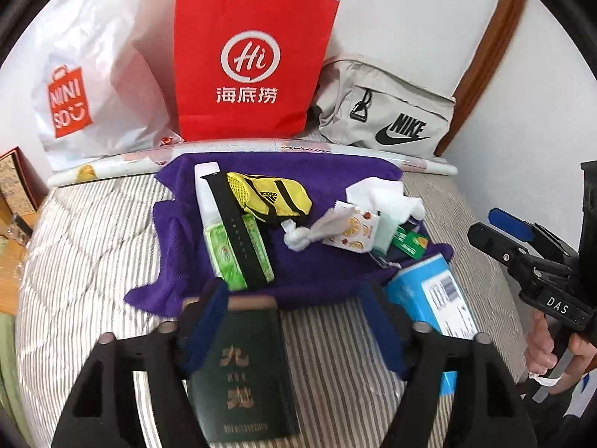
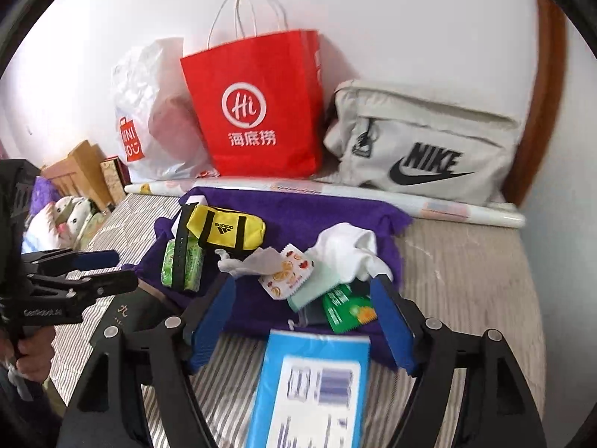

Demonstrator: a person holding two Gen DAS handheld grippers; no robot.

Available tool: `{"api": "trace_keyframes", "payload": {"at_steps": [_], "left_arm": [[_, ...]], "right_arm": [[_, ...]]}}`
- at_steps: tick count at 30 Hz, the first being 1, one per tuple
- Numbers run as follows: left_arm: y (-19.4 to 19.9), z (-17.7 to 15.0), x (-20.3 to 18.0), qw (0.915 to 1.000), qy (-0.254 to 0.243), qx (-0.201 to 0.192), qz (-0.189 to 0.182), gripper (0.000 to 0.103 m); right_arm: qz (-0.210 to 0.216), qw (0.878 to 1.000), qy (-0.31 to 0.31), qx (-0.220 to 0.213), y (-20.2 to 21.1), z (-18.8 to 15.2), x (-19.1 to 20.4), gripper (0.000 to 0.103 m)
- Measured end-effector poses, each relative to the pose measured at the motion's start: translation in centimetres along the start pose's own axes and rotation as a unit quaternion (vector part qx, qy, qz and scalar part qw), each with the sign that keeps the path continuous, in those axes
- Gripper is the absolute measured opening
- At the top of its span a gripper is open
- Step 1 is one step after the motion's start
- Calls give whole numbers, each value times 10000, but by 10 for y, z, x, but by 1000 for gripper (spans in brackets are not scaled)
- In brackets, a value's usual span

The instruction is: Organize soft objects

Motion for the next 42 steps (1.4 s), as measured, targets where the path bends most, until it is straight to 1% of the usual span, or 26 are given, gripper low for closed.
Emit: {"api": "trace_keyframes", "payload": {"at_steps": [1,2,3,7,8,9,10,11,14,18,20,22,27,30,32,37,42], "left_arm": [[6,-3,0,10000,-3,-32,-12,74],[12,-7,-1,10000,-4,-58,-15,76],[20,-13,-2,10000,5,-97,-8,82],[45,-33,-7,9996,-66,-272,15,87],[52,-39,-8,9994,-96,-320,38,90],[59,-46,-11,9991,-133,-401,70,93],[64,-51,-12,9988,-158,-450,90,94],[71,-57,-14,9984,-200,-518,130,95],[91,-72,-16,9958,-249,-820,310,95],[114,-94,-19,9927,-323,-1057,492,95],[123,-102,-19,9917,-307,-1140,500,95],[133,-113,-18,9913,-262,-1217,417,95],[152,-136,-17,9897,-142,-1361,412,95],[158,-149,-16,9895,-110,-1373,431,95],[164,-158,-15,9881,-111,-1465,454,95],[170,-173,-12,9882,-56,-1448,504,95],[179,-181,-13,9877,-69,-1495,456,95]], "right_arm": [[-91,10000,-17,-20,9,-4,2,84],[-152,9999,-31,-58,17,-7,4,87],[-189,9998,-43,-91,23,-9,6,88],[-240,9995,-136,-167,49,-23,16,91],[-265,9994,-161,-174,57,-28,19,91],[-278,9993,-176,-175,61,-32,21,94],[-299,9991,-217,-183,67,-36,23,100],[-346,9989,-253,-208,73,-40,25,101],[-332,9983,-372,-307,93,-52,31,101],[-441,9972,-443,-411,118,-69,40,101],[-515,9969,-432,-405,128,-78,44,101],[-604,9968,-402,-338,138,-88,49,101],[-737,9959,-410,-336,161,-111,59,101],[-736,9955,-455,-378,173,-123,64,101],[-754,9954,-482,-344,177,-129,66,101],[-724,9953,-488,-417,191,-136,75,101],[-771,9950,-366,-519,207,-140,85,101]]}}
Point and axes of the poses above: each gripper's, at about its wrist camera, not at the fingertips, and y roughly against the way its jaws point, x to its left, z to its top, the point moved 5 cm from there along -y, roughly the way its jaws point, and after that the axes turned 15 degrees about y, right-handed, at the moved point
